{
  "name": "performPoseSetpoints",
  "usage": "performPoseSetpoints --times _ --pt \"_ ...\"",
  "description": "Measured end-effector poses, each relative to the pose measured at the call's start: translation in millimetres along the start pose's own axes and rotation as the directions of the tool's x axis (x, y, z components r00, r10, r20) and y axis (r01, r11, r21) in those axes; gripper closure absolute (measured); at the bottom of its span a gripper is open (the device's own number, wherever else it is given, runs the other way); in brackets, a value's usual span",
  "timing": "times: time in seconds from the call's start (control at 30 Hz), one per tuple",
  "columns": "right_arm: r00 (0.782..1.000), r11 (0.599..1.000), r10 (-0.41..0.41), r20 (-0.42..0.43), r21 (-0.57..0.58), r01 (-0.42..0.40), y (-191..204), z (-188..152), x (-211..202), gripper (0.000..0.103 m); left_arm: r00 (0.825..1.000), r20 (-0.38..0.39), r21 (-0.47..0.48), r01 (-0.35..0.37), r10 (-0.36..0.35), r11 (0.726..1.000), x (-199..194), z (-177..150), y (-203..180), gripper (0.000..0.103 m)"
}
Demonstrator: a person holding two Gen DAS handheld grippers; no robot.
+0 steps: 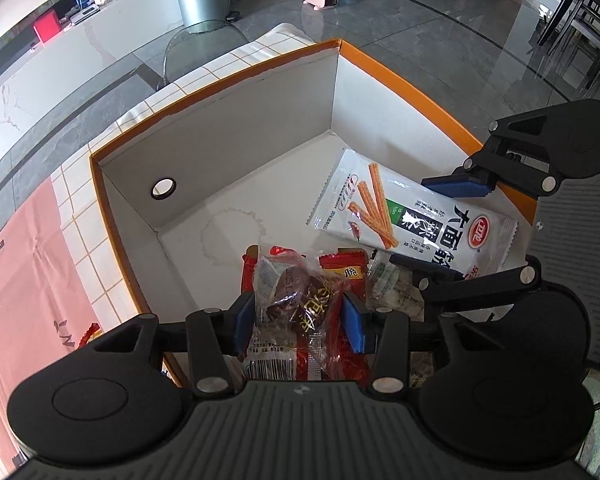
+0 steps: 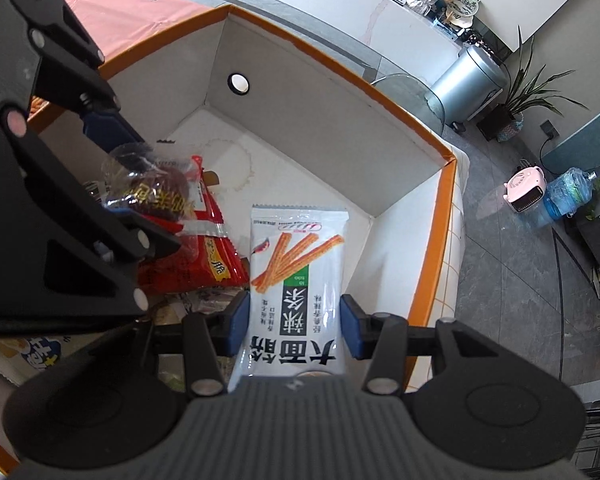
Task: Organize snacks
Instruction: 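Carry the candy and white stick-snack bag into the box and release both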
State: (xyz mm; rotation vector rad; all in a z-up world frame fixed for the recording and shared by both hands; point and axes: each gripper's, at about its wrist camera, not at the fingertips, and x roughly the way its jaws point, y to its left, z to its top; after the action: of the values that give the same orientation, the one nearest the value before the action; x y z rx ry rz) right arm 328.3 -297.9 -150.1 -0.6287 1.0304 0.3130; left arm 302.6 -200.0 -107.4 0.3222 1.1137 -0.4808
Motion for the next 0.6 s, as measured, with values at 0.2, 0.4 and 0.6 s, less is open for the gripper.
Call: performPoseSetpoints --times 0.2,0.4,0.6 --pt "1.000 1.000 0.007 0.011 -0.007 -0.007 -1 0 -4 0.057 1.000 0.003 0.000 -0.004 0.004 1.000 -1 -1 1 0.045" --pt "1.000 1.000 0.020 0.009 -0.004 -0.020 -5 2 -9 0.054 1.000 0.017 -0.003 0.000 0.000 1.000 -9 -1 2 0.035" --pt "1.000 1.000 0.011 0.024 -0.017 -0.011 -4 4 -20 0.048 0.999 0.033 -0.010 -0.003 0.004 1.000 -19 -2 1 0.031"
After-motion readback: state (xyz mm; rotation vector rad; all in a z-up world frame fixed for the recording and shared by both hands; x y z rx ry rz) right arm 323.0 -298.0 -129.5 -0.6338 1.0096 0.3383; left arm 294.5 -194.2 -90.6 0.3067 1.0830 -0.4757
